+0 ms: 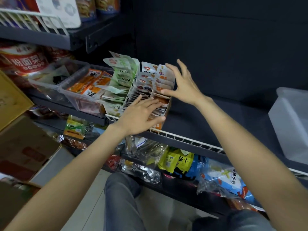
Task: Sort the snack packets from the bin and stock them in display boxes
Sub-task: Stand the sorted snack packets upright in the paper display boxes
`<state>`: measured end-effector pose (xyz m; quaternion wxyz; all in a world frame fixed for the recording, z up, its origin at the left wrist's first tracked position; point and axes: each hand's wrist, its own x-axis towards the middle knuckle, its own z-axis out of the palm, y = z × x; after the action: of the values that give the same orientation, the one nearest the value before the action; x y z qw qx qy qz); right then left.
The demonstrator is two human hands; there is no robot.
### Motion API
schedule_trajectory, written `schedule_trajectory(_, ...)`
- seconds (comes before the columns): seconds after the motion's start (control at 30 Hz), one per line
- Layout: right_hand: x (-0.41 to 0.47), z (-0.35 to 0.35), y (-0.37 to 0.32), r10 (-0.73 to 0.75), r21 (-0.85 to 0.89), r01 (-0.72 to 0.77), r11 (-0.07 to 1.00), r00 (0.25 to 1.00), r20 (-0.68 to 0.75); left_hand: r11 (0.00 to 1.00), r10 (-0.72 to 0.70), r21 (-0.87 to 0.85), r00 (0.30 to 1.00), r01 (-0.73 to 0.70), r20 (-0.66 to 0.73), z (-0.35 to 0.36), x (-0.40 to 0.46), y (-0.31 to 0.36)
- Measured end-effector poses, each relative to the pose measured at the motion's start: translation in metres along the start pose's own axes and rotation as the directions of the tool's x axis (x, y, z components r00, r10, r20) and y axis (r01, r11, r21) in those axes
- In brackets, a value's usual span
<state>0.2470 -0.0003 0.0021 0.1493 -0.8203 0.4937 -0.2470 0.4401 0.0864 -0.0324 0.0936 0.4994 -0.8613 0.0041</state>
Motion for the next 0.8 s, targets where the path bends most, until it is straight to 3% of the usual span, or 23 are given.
schedule_trajectory(0.1,0.019,-0.003,0.007,-0.014,-0.028,0.014,1.000,1.000,0.007,0.963,-0.054,-0.270,0.984,0.006,-0.171,-0.024,0.009,-0.001)
schedule_trajectory(0.17,0.026,-0.004,0.011,0.012,0.013,-0.011,1.000,1.000,-0.026,0.970,-0.042,-0.240,0.955,-0.032,-0.294,-0.035,0.027,-0.015)
schedule_trajectory(0.23,0.029,-0.003,0.013,0.016,0.021,-0.015,1.000,0.999,-0.042,0.989,0.075,-0.111,0.976,-0.099,-0.205,-0.043,0.046,-0.030)
schedule_trajectory(0.33,0.031,0.003,0.015,-0.069,-0.132,0.062,0.989,0.996,-0.049,0.961,0.268,0.070,0.963,-0.269,0.026,-0.043,0.063,-0.039)
schedule_trajectory(0.53,0.032,0.008,0.019,-0.094,-0.243,0.088,0.966,0.995,-0.016,0.868,0.448,0.287,0.888,-0.405,-0.101,-0.032,0.075,-0.042)
schedule_trajectory(0.7,0.036,0.009,0.023,-0.071,-0.295,0.070,0.953,0.997,0.006,0.922,0.360,0.139,0.932,-0.360,0.025,-0.027,0.070,-0.045)
schedule_trajectory(0.8,0.037,0.007,0.022,-0.029,-0.212,0.046,0.976,0.996,0.082,0.927,0.293,0.245,0.956,-0.286,0.009,-0.029,0.071,-0.044)
